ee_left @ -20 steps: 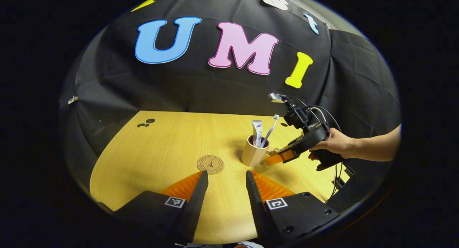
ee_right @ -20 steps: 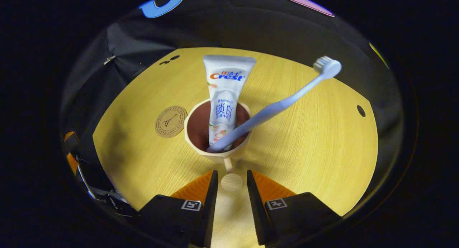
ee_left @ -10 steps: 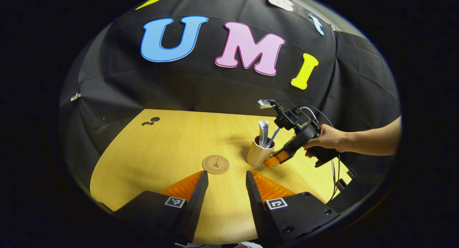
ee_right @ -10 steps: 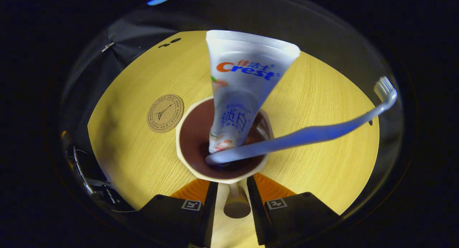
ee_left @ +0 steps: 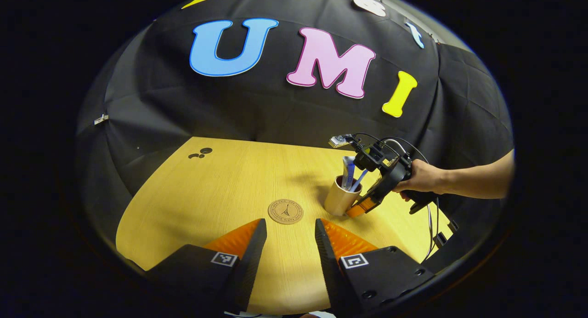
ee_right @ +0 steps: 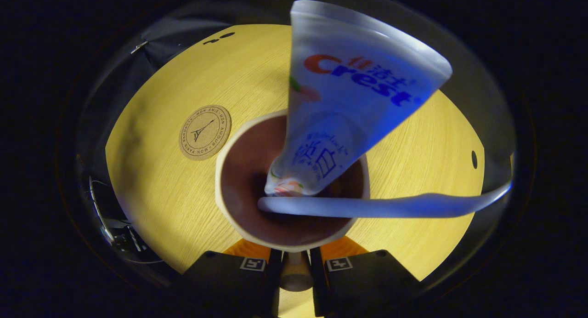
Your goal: Put the toothbrush and toothpaste on the desktop into the cup, then pick up the cup and place it on the coaster on the desktop.
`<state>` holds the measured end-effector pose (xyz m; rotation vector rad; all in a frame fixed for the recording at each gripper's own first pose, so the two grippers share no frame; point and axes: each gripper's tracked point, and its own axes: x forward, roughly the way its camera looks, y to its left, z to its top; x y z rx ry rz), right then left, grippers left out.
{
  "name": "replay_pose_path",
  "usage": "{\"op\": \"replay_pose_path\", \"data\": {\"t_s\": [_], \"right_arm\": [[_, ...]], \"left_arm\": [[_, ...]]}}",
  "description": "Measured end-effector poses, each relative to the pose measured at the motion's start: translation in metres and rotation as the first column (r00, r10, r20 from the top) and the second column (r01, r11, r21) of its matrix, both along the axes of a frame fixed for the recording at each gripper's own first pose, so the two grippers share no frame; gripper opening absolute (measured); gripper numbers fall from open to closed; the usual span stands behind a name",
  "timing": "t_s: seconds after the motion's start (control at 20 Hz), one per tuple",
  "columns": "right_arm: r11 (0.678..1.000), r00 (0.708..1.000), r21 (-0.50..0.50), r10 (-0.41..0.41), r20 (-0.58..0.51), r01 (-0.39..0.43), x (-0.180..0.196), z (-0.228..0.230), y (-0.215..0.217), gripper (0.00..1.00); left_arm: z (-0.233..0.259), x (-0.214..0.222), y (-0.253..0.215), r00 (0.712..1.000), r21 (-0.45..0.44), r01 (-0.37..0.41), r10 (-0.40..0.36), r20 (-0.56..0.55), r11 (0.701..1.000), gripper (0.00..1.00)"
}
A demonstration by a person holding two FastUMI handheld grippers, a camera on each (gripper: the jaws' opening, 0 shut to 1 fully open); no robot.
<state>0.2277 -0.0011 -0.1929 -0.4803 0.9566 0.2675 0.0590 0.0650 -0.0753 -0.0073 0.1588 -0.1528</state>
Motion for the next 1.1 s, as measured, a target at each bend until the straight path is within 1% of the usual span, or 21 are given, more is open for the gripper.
{"op": "replay_pose_path", "data": {"t_s": [0.05,0.1,0.15,0.3,0.5,0.75,0.85,0.9,0.95,1.05,1.1], "right_arm": [[1.0,1.0,0.0,0.005,0.001,-0.005,0.002,-0.003,-0.001,0.29],[1.0,1.0,-0.003,0.01,0.008,-0.01,0.002,-0.001,-0.001,0.28],[1.0,1.0,-0.007,0.013,0.007,-0.013,0.002,-0.002,-0.001,0.32],[1.0,0.999,0.0,0.014,0.035,-0.014,0.004,0.002,0.002,0.31],[0.999,0.998,-0.011,0.043,0.056,-0.042,-0.001,0.007,0.01,0.31],[0.998,0.995,0.028,0.06,0.086,-0.063,-0.006,0.016,0.037,0.31],[0.996,0.993,0.025,0.077,0.086,-0.08,-0.007,0.016,0.048,0.31],[0.996,0.993,0.021,0.088,0.084,-0.09,-0.008,0.017,0.055,0.26],[0.995,0.992,0.021,0.099,0.085,-0.101,-0.007,0.016,0.063,0.31],[0.993,0.99,0.018,0.113,0.083,-0.115,-0.006,0.015,0.077,0.31],[0.992,0.989,0.019,0.122,0.082,-0.124,-0.006,0.015,0.085,0.26]], "left_arm": [[0.0,0.001,0.0,1.0,0.0,0.0,0.0,0.0,1.0,0.67],[0.002,0.001,0.001,1.0,-0.001,0.0,0.0,0.002,1.0,0.67],[0.002,0.001,0.001,1.0,-0.003,0.001,-0.001,0.002,1.0,0.67],[0.003,0.0,0.004,1.0,-0.006,0.001,-0.001,0.008,1.0,0.67],[0.001,-0.002,0.008,1.0,-0.02,-0.002,0.002,0.009,1.0,0.67],[0.001,-0.007,0.012,1.0,-0.031,-0.004,0.004,0.016,1.0,0.67],[0.001,-0.011,0.015,1.0,-0.031,-0.007,0.008,0.018,0.999,0.67],[0.001,-0.013,0.018,1.0,-0.032,-0.01,0.011,0.021,0.999,0.67],[0.001,-0.016,0.02,1.0,-0.033,-0.014,0.014,0.023,0.999,0.67],[-0.001,-0.02,0.028,0.999,-0.036,-0.025,0.026,0.021,0.999,0.67],[-0.001,-0.023,0.033,0.999,-0.039,-0.032,0.033,0.02,0.999,0.67]]}}
